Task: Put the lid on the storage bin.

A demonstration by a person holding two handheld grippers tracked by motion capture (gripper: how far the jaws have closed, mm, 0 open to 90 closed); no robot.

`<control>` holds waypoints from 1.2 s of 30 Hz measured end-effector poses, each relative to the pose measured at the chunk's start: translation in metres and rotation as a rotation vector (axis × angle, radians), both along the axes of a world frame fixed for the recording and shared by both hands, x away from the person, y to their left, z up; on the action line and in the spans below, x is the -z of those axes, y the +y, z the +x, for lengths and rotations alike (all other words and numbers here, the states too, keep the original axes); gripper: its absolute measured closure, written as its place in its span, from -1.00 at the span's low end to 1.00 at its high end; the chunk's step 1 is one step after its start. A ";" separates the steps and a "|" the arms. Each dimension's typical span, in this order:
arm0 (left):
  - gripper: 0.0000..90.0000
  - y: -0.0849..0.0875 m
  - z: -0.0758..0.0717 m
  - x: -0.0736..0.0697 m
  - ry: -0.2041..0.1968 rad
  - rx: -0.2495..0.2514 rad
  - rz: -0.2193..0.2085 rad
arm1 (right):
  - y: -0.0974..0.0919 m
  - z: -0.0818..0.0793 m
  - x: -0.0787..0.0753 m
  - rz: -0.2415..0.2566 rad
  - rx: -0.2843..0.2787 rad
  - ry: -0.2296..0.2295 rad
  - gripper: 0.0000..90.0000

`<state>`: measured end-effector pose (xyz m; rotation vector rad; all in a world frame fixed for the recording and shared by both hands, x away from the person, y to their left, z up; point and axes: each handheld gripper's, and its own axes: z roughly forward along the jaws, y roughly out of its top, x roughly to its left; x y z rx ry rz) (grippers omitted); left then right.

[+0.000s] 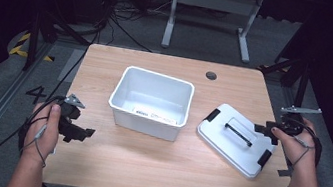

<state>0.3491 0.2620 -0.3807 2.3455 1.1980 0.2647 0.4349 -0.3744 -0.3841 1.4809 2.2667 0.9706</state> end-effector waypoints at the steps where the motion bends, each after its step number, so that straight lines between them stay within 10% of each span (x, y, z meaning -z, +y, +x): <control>1: -0.56 0.000 0.000 0.000 -0.002 0.002 0.001 | 0.000 0.000 0.000 0.000 0.000 0.000 -0.12; 9: -0.56 -0.004 0.000 -0.001 0.000 0.024 0.001 | 0.018 -0.007 -0.011 -0.018 -0.094 -0.044 -0.19; 36: -0.56 -0.012 0.002 0.000 0.013 0.071 0.032 | 0.064 -0.002 0.022 -0.165 -0.298 0.113 -0.11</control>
